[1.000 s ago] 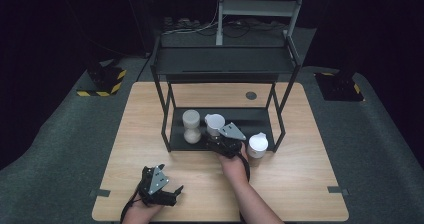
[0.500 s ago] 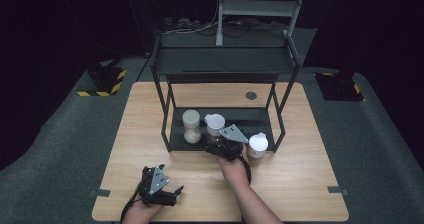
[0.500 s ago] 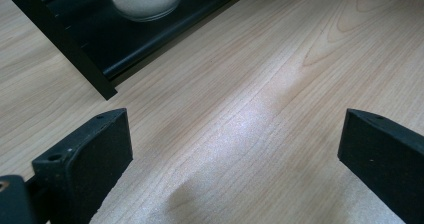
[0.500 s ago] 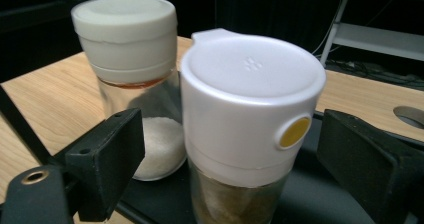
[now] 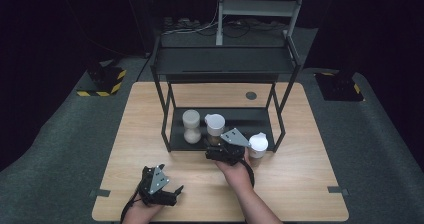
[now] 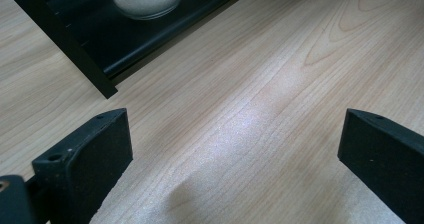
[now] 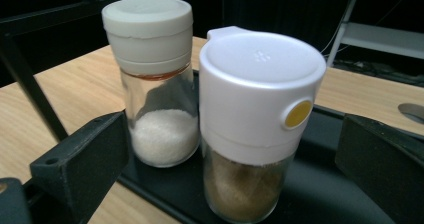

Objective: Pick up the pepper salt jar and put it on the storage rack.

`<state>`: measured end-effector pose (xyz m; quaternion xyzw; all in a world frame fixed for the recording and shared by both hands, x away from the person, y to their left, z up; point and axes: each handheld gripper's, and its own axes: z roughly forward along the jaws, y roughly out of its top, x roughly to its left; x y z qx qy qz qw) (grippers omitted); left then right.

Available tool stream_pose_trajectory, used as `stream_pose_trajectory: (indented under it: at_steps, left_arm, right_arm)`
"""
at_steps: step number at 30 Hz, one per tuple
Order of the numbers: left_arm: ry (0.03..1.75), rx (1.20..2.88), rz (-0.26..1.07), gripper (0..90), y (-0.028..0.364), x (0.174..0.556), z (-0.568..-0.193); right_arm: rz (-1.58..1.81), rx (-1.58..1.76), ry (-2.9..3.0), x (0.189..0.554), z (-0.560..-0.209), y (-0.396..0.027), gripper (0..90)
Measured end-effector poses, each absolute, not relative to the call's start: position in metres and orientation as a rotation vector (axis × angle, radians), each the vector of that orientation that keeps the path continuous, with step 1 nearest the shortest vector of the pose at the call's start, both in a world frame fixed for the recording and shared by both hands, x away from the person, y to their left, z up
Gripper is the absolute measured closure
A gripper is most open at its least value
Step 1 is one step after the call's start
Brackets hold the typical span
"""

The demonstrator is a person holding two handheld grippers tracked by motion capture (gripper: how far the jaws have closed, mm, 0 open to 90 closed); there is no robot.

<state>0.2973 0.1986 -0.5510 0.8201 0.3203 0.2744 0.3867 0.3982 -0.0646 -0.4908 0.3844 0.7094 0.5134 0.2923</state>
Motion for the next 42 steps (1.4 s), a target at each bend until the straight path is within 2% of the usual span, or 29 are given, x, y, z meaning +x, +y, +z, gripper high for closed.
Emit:
stream_pose_trajectory:
  at_steps: [18, 42]
  left_arm:
    - [0.819, 2.093, 0.702, 1.2, 0.198, 0.298, -0.551]
    - [0.814, 2.106, 0.715, 1.2, 0.196, 0.297, -0.551]
  right_arm:
    - [1.410, 0.930, 1.930, 0.372, -0.483, -0.075, 0.0]
    - [1.377, 0.837, 1.985, 0.330, -0.498, -0.098, 0.0]
